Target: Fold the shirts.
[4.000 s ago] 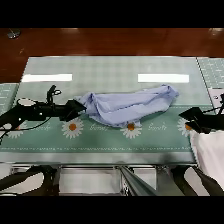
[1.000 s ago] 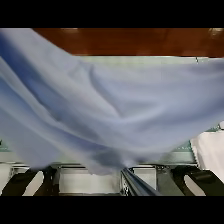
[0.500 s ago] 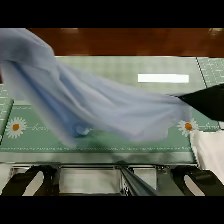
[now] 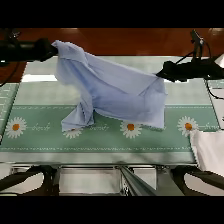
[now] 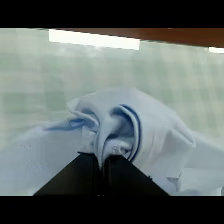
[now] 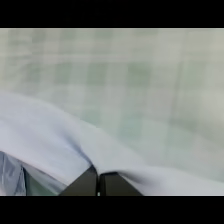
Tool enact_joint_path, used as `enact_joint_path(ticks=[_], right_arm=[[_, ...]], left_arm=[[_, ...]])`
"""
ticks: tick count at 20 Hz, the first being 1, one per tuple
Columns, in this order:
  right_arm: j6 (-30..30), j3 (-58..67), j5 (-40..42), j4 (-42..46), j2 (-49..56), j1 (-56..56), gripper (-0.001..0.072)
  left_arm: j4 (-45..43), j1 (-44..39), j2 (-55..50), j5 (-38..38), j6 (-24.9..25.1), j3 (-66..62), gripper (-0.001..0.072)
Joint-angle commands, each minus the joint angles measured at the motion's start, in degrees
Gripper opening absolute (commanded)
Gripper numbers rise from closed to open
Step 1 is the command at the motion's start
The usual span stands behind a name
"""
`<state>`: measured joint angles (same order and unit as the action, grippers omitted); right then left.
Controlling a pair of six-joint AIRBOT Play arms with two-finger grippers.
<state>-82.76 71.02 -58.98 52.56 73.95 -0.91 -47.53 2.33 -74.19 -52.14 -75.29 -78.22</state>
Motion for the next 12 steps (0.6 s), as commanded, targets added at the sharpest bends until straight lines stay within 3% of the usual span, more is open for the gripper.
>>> enact_joint_path(ticks=[1, 4, 5, 6, 7, 10, 12], right_arm=[[2.01, 7.76, 3.82, -7.28, 15.02, -3.3, 0.0025], [1.57, 15.78, 3.76, -11.76, 24.11, -3.28, 0.0025], [1.25, 17.9, 3.8, -13.79, 26.36, -3.28, 0.0053], [0.31, 19.78, 3.74, -16.0, 28.17, -3.5, 0.0391], [-0.17, 21.16, 3.3, -18.01, 29.11, -4.11, 0.0628], [0.17, 25.66, -8.28, -20.24, 28.61, -9.81, 0.0626], [1.42, 26.4, -20.22, -13.33, 25.4, -16.02, 0.0626]], left_arm=[[7.74, -0.7, -12.7, 5.86, 0.22, -2.8, 0.0021], [13.77, -1.18, -19.1, 4.9, 0.22, -3.48, 0.0026], [14.49, -1.18, -20.5, 4.0, 0.22, -3.48, 0.0136], [14.58, -1.16, -21.53, 2.6, 0.02, -3.48, 0.0427], [14.53, -0.68, -22.1, 0.39, 0.09, -3.5, 0.0696], [13.53, 5.7, -21.92, -11.28, 0.07, -4.79, 0.0704], [8.7, 11.61, -21.16, -22.01, 0.04, -5.16, 0.0704]])
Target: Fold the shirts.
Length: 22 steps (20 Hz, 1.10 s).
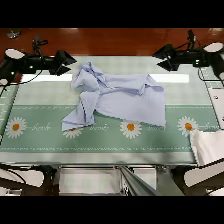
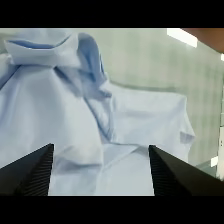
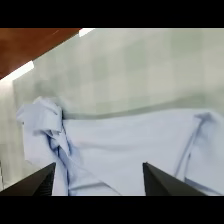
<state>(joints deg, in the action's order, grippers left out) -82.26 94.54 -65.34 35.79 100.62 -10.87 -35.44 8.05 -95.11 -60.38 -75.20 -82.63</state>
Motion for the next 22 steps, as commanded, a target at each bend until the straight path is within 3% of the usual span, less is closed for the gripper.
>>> enact_joint_path(ticks=[1, 3, 4, 8, 12, 14, 16, 22], right_arm=[[0.83, 2.45, -17.75, 11.72, -3.63, -8.52, 0.0626], [-0.94, -3.19, -18.64, 28.17, -10.54, -12.76, 0.0626], [-2.1, -8.37, -16.61, 31.76, -14.34, -14.84, 0.0626], [-0.44, -35.28, -8.0, 29.97, -29.24, -21.59, 0.0626], [4.81, -50.82, -2.86, 21.24, -37.77, -21.92, 0.0625], [7.69, -54.25, -3.04, 15.26, -38.99, -21.79, 0.0624], [8.22, -56.02, -3.23, 14.71, -39.17, -21.64, 0.0624], [8.46, -57.88, -3.61, 15.5, -39.17, -21.64, 0.0619]], left_arm=[[-5.53, 8.11, 0.13, -20.0, 0.09, -0.42, 0.0703], [-7.5, 10.16, 2.08, -27.61, 1.81, 4.17, 0.0703], [-7.45, 9.99, 4.39, -26.4, 2.32, 9.42, 0.0703], [-6.12, 5.33, 13.09, -20.02, 8.85, 32.59, 0.0703], [8.7, -0.35, 14.97, -14.88, 21.31, 44.78, 0.0703], [8.92, -4.57, 14.78, -7.21, 20.81, 45.72, 0.0703], [9.9, -8.22, 14.56, -1.73, 19.87, 45.62, 0.0703], [10.25, -14.25, 13.92, 4.59, 18.97, 45.64, 0.0702]])
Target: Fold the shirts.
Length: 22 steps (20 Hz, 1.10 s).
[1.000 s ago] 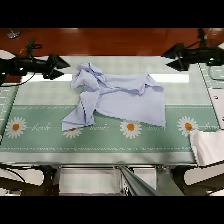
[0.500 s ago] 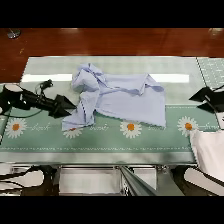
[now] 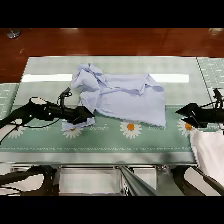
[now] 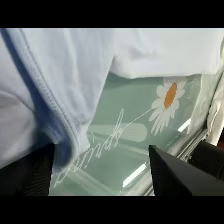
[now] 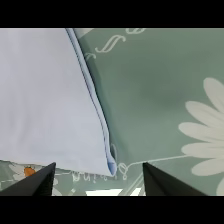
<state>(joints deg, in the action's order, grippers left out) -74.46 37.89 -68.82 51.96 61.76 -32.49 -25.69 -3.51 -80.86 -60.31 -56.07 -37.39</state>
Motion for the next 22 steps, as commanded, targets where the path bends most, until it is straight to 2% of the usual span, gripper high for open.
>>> enact_joint_path(ticks=[1, 2, 3, 4, 9, 13, 15, 19, 22], right_arm=[[0.66, -1.22, -0.13, -0.72, -0.31, -0.02, 0.0619], [0.66, -1.22, -0.13, -0.7, -0.31, -0.02, 0.0619], [0.63, -1.22, -0.17, -0.68, -0.31, -0.02, 0.0618], [0.63, -1.22, -0.24, -0.7, -0.31, -0.02, 0.0619], [0.59, -1.36, -1.46, -0.46, -0.26, 0.0, 0.0619], [-3.5, -5.64, -1.84, 0.96, -0.24, 4.68, 0.0618], [-6.51, -6.43, 0.15, 4.04, -0.26, 8.74, 0.0619], [-9.51, -6.4, 4.61, 3.48, 0.74, 11.67, 0.0619], [-7.37, -6.38, 5.84, -1.05, 4.28, 11.65, 0.0618]], left_arm=[[0.5, -3.39, -0.37, 5.33, -0.17, 0.37, 0.0697], [0.44, -3.85, -0.42, 5.97, -0.42, 0.37, 0.0598], [0.37, -4.0, -0.55, 6.36, -1.22, 0.37, 0.028], [-0.04, -3.98, -0.59, 6.36, -1.18, 0.2, 0.002], [-0.44, -3.82, -0.63, 6.38, -2.29, -1.46, 0.0021], [-0.44, -3.85, -0.63, 6.32, -2.29, -1.66, 0.0021], [-0.44, -3.85, -0.63, 6.27, -2.32, -1.66, 0.0021], [-0.39, -3.89, -0.63, 6.1, -2.34, -1.66, 0.0021], [-0.39, -3.89, -0.63, 6.1, -2.34, -1.66, 0.0021]])
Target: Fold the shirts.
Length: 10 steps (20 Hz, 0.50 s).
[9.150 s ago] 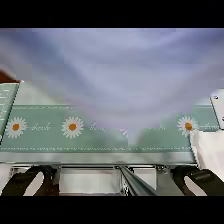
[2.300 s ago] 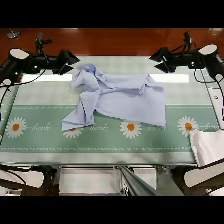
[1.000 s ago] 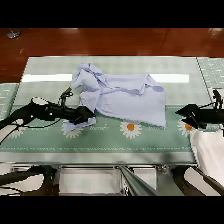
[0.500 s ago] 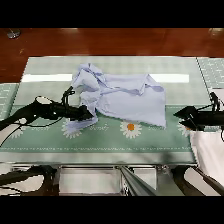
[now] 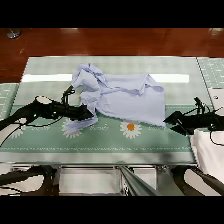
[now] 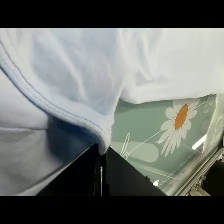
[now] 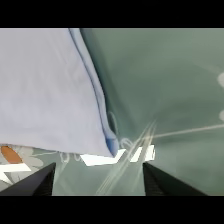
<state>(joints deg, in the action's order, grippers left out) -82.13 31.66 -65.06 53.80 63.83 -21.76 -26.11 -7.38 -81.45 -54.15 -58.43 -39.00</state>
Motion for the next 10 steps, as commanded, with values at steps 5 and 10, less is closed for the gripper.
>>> enact_joint_path(ticks=[5, 10], right_arm=[[2.23, 1.68, 5.97, -9.14, 7.32, 0.92, 0.0618], [2.25, 7.37, 7.34, -10.21, 12.52, 9.18, 0.0419]], left_arm=[[0.02, -0.02, -0.04, -0.04, -0.39, -0.04, 0.0021], [0.04, -0.02, -0.02, 0.13, -0.42, -0.04, 0.0021]])
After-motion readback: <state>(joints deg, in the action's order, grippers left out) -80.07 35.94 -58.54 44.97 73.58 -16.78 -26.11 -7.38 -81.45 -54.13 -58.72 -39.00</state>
